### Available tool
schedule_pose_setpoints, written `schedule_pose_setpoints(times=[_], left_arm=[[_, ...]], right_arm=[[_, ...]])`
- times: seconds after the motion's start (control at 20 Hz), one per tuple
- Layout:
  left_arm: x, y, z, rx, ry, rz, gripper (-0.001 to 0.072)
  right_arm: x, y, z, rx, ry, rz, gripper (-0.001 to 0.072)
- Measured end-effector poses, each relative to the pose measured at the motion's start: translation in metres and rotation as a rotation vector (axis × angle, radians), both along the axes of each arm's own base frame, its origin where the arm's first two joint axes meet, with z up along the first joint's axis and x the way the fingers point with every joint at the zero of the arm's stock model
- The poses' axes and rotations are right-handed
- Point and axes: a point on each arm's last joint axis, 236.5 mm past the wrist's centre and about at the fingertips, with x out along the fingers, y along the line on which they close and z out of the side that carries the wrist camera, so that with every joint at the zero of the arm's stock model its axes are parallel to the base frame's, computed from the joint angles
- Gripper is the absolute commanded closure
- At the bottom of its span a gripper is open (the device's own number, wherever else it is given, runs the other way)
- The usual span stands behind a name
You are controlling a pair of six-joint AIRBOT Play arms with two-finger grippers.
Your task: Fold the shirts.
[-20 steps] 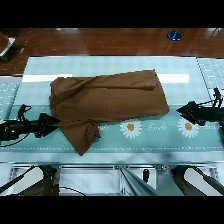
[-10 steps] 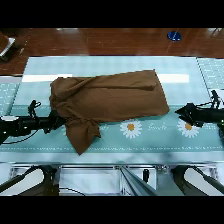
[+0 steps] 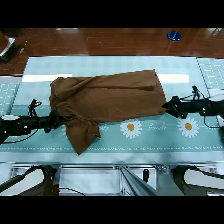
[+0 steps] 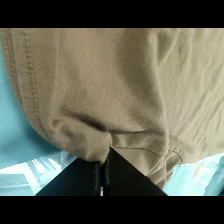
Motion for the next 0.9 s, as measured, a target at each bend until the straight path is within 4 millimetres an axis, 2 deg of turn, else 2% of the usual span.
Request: schedule_pose_setpoints(times=[0.05,0.1,0.15,0.25,0.3,0.4,0.45,0.5,0.55,0.65,0.75,0.8,0.9], left_arm=[[0.0,0.0,0.0,0.0,0.0,0.0,0.0692],[0.0,0.0,0.0,-0.001,0.0,-0.001,0.0692],[0.001,0.0,0.001,-0.001,-0.002,-0.002,0.0692],[0.005,0.003,0.005,0.003,-0.009,-0.002,0.0692],[0.012,0.006,0.011,0.0,-0.023,0.009,0.0692],[0.04,0.01,0.047,-0.031,-0.112,0.034,0.0692],[0.059,0.013,0.075,-0.048,-0.188,0.048,0.0692],[0.082,0.018,0.112,-0.049,-0.293,0.068,0.0693],[0.102,0.023,0.155,-0.049,-0.407,0.08,0.0692],[0.128,0.028,0.26,-0.023,-0.665,0.074,0.0694],[0.127,0.028,0.362,0.07,-0.899,0.04,0.0694],[0.118,0.029,0.403,0.141,-0.982,0.028,0.0694],[0.089,0.033,0.475,0.339,-1.117,0.023,0.0693]], right_arm=[[0.007,0.006,-0.003,-0.001,0.003,0.015,0.0494],[0.014,0.012,-0.005,-0.005,0.0,0.034,0.0654],[0.02,0.019,-0.006,-0.008,-0.001,0.058,0.0688],[0.037,0.028,0.002,-0.031,-0.042,0.124,0.0688],[0.049,0.034,0.018,-0.025,-0.083,0.154,0.0688],[0.075,0.039,0.065,-0.041,-0.192,0.208,0.0689],[0.091,0.038,0.102,-0.066,-0.278,0.231,0.0688],[0.105,0.036,0.143,-0.101,-0.369,0.242,0.0689],[0.115,0.032,0.189,-0.154,-0.465,0.258,0.0688],[0.12,0.025,0.287,-0.27,-0.667,0.271,0.0688],[0.098,0.018,0.376,-0.399,-0.834,0.272,0.0688],[0.077,0.017,0.414,-0.46,-0.903,0.268,0.0688],[0.03,0.015,0.473,-0.562,-1.015,0.25,0.0688]])
